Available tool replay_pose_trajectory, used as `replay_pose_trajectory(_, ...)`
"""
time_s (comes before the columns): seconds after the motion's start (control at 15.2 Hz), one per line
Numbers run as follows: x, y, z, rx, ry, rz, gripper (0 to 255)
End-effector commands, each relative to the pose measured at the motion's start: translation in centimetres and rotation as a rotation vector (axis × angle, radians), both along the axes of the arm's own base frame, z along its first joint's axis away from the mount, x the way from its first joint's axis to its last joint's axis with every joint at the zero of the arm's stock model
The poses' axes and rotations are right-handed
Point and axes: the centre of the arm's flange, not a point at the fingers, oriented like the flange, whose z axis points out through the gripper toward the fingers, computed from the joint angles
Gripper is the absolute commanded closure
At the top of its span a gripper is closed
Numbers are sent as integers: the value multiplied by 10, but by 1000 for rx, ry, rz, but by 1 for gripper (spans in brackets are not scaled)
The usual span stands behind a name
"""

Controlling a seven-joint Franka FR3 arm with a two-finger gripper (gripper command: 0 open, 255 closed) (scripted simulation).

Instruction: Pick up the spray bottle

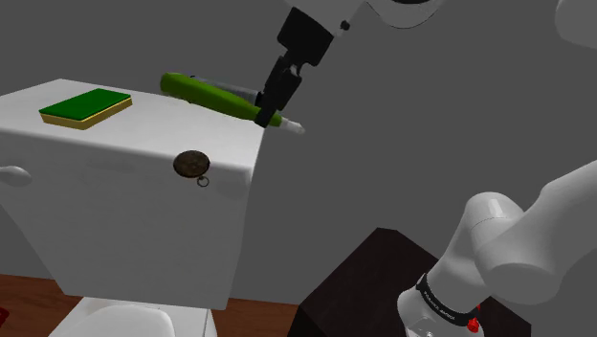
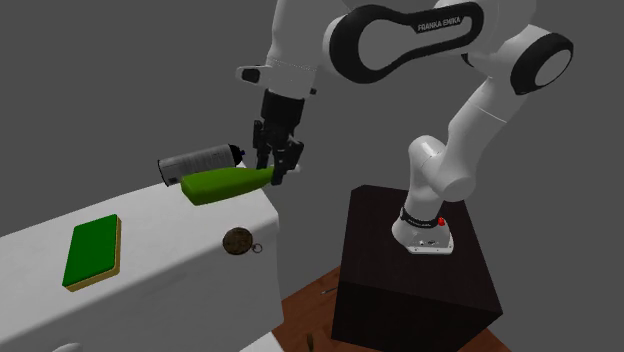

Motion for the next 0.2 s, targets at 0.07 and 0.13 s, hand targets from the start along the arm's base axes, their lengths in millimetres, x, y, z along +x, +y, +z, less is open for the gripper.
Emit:
replay_pose_trajectory(0.07, 1, -1, 13, 0, 0, 0, 255)
replay_pose_trajectory(0.13, 1, -1, 13, 0, 0, 0, 255)
